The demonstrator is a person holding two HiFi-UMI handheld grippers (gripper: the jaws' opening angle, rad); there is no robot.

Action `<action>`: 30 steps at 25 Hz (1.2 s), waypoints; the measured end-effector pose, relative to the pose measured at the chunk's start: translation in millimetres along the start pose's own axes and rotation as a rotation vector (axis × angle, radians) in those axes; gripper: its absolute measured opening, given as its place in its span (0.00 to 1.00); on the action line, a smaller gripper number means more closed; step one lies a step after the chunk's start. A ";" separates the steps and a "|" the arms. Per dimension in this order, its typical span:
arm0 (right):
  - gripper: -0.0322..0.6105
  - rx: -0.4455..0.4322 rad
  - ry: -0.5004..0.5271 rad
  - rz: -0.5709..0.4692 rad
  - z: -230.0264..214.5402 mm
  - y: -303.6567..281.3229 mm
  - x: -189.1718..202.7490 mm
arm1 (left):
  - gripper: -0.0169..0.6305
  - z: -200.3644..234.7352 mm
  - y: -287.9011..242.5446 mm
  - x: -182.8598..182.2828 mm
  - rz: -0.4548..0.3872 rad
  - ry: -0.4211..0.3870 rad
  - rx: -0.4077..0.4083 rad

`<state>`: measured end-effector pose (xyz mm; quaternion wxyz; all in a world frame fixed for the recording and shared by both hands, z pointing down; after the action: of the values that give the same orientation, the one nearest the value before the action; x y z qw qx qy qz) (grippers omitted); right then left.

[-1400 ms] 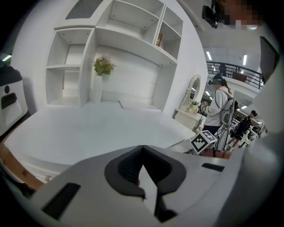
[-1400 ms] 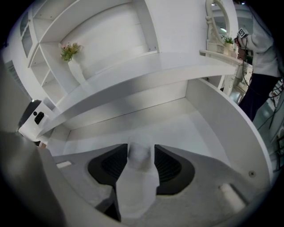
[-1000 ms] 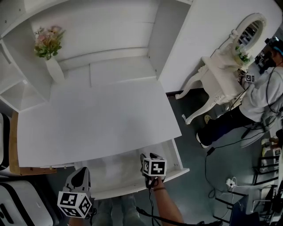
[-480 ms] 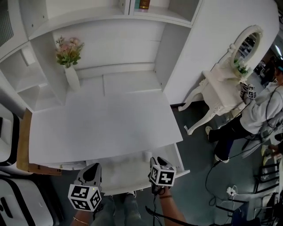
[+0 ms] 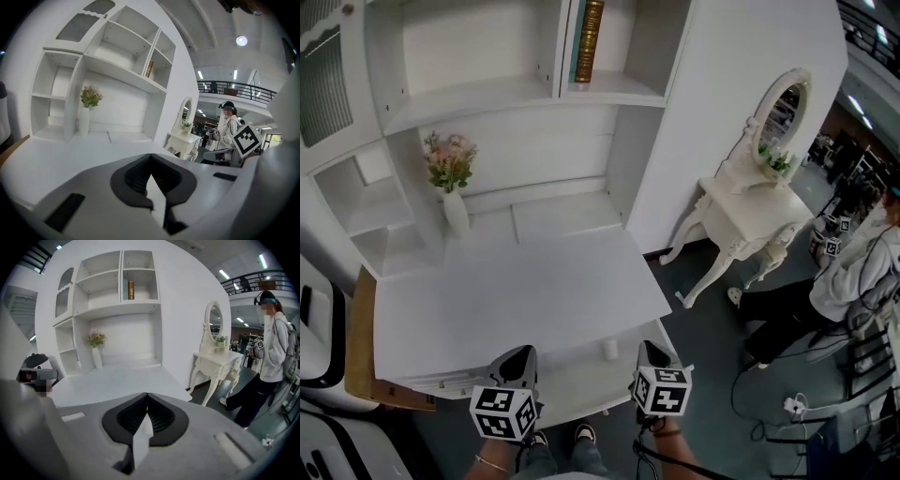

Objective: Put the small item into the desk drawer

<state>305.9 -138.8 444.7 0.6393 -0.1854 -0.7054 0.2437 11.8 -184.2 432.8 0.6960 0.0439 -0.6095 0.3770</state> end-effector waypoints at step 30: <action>0.06 0.238 -0.139 -0.191 -45.4 99.1 -9.2 | 0.02 -17.0 -23.5 -70.7 -0.085 -0.122 0.093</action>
<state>347.1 -58.8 382.7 0.6265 -0.0232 -0.7287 0.2757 41.2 -225.4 375.6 0.6702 0.1250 -0.6303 0.3714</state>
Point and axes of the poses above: the fingertips, and each gripper's own axes: y backward along the fingers, z to its left, x out of its underside, the point moved 10 cm from there along y, backward along the fingers, and after that the axes turned 2 degrees about z, right-handed, at the moved point
